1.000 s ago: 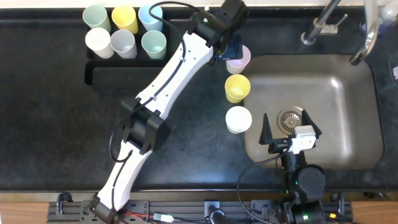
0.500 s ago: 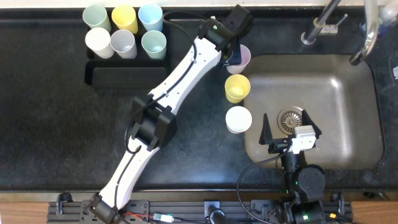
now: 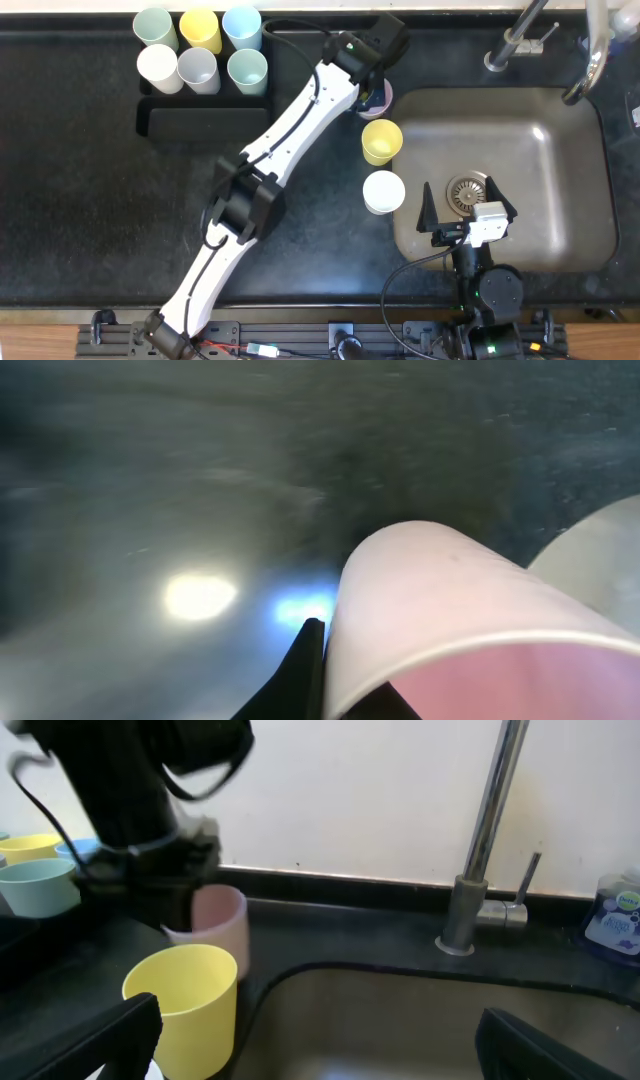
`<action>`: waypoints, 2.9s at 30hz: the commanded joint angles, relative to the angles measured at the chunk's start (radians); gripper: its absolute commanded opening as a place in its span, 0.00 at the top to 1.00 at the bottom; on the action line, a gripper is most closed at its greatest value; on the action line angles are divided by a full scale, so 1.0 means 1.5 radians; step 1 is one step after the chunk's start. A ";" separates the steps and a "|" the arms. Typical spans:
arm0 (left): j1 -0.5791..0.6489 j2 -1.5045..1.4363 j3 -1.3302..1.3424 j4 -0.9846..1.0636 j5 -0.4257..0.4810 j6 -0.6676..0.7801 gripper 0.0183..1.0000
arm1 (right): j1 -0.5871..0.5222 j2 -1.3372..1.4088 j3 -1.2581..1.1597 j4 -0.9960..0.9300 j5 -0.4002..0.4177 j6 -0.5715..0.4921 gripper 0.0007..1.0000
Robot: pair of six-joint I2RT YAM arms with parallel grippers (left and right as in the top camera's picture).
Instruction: Store Cups
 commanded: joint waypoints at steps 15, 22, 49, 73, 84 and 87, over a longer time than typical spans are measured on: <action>0.279 -0.412 -0.102 -0.164 -0.158 0.089 0.98 | 0.002 -0.007 -0.009 0.003 0.003 -0.001 0.00; 0.422 -0.541 -0.350 -0.082 -0.093 0.024 0.98 | 0.002 -0.007 -0.009 0.003 0.003 0.000 0.00; 0.553 -0.563 -0.720 0.194 0.020 0.115 0.98 | 0.002 -0.007 -0.009 0.003 0.003 -0.001 0.00; 0.556 -0.441 -0.719 0.306 0.032 0.158 0.92 | 0.002 -0.007 -0.009 0.003 0.003 0.000 0.00; 0.556 -0.436 -0.719 0.315 0.027 0.158 0.83 | 0.002 -0.007 -0.009 0.003 0.003 0.000 0.00; 0.556 -0.436 -0.719 0.315 0.027 0.158 0.82 | 0.002 -0.007 -0.009 0.003 0.003 -0.001 0.00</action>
